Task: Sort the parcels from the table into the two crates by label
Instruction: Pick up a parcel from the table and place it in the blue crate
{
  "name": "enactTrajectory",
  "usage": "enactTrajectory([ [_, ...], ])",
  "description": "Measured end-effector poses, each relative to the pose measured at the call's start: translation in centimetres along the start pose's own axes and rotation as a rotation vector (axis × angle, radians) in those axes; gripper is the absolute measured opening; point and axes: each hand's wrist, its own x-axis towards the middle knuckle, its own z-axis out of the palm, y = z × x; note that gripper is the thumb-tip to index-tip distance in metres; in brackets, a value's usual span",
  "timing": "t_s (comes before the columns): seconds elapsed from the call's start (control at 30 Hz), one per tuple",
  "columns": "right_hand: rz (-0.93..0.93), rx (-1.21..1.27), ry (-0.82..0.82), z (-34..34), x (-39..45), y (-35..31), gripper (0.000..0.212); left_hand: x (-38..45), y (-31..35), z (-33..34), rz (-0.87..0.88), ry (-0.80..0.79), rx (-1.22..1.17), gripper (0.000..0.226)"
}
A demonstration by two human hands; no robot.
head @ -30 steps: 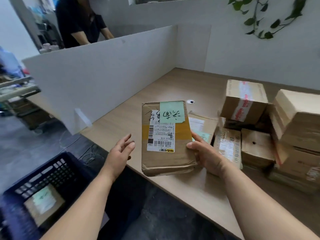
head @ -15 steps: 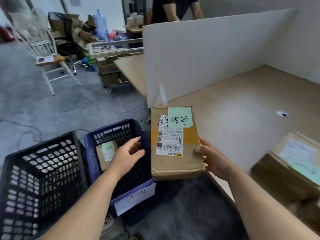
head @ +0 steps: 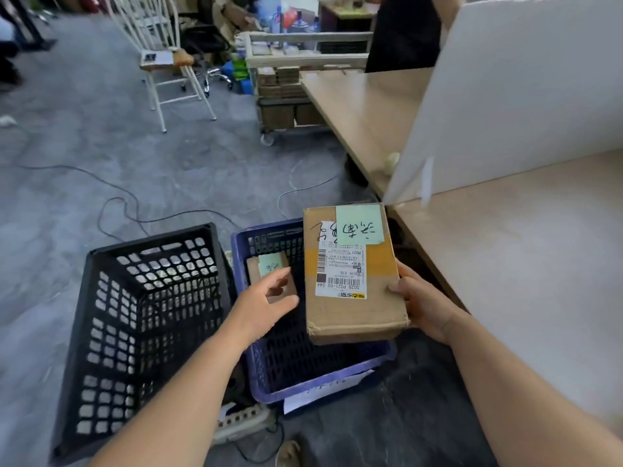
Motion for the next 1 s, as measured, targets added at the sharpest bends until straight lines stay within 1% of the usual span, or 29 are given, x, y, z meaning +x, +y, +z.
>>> enactTrajectory([
  [0.1, 0.048, -0.014, -0.003, 1.0, 2.4, -0.3, 0.081, 1.3, -1.3, -0.7, -0.042, 0.006, -0.009, 0.058],
  [0.2, 0.086, -0.028, 0.001, 1.0, 5.1, -0.1, 0.086, 2.8, -2.6, -0.3, -0.074, 0.018, -0.020, 0.053],
  [0.3, 0.119, -0.053, -0.011, 0.5, 8.4, 0.2, 0.088, 5.2, -4.0, 1.0, -0.112, 0.028, -0.047, 0.049],
  [0.57, 0.180, -0.077, -0.077, -1.3, 17.0, 2.4, 0.091, 11.5, -8.5, 5.3, -0.225, 0.036, -0.167, 0.053],
  [0.7, 0.198, -0.083, -0.086, -1.9, 20.7, 3.7, 0.089, 14.0, -10.4, 6.8, -0.273, 0.076, -0.243, 0.056],
  [0.77, 0.194, -0.092, -0.069, -2.1, 22.2, 4.1, 0.080, 15.4, -11.2, 7.5, -0.301, 0.099, -0.278, 0.058],
  [0.87, 0.177, -0.200, -0.026, -2.3, 24.3, 4.5, 0.060, 17.7, -12.6, 8.6, -0.324, 0.120, -0.284, 0.061],
  [0.93, 0.155, -0.337, 0.003, -1.8, 24.8, 4.4, 0.059, 19.1, -13.3, 9.2, -0.334, 0.122, -0.269, 0.061],
  [1.0, 0.126, -0.538, 0.071, -1.0, 25.8, 4.5, 0.061, 20.9, -14.3, 9.8, -0.343, 0.121, -0.261, 0.061],
])
